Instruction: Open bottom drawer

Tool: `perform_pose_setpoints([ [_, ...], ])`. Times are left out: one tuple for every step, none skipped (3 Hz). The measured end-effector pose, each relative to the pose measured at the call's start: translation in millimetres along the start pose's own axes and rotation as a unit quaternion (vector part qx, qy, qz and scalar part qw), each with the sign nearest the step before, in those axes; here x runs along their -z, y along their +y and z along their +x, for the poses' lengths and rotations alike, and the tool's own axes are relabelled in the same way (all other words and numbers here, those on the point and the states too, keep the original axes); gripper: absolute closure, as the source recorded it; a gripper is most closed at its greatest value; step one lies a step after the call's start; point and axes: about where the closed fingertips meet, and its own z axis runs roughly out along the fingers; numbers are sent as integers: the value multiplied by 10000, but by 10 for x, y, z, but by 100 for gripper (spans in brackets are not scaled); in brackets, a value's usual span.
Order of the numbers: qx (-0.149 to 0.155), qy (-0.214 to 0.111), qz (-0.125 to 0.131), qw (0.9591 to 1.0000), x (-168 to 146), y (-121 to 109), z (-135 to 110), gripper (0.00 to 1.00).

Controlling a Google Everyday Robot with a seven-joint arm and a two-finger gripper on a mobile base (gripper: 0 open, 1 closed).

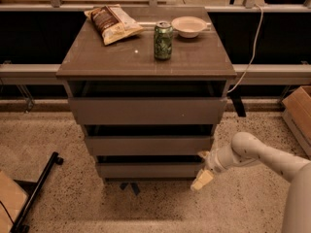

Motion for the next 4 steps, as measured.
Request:
perform_pose_setpoints([
  [-256,-113,40,9996,-222,-36,192,0],
  [-431,-278,52,9987,-459,-145,286,0],
  [-677,-532,-91,9962,-746,-275,375,0],
  [-977,-689,-217,9926,-1023,-436,502,0],
])
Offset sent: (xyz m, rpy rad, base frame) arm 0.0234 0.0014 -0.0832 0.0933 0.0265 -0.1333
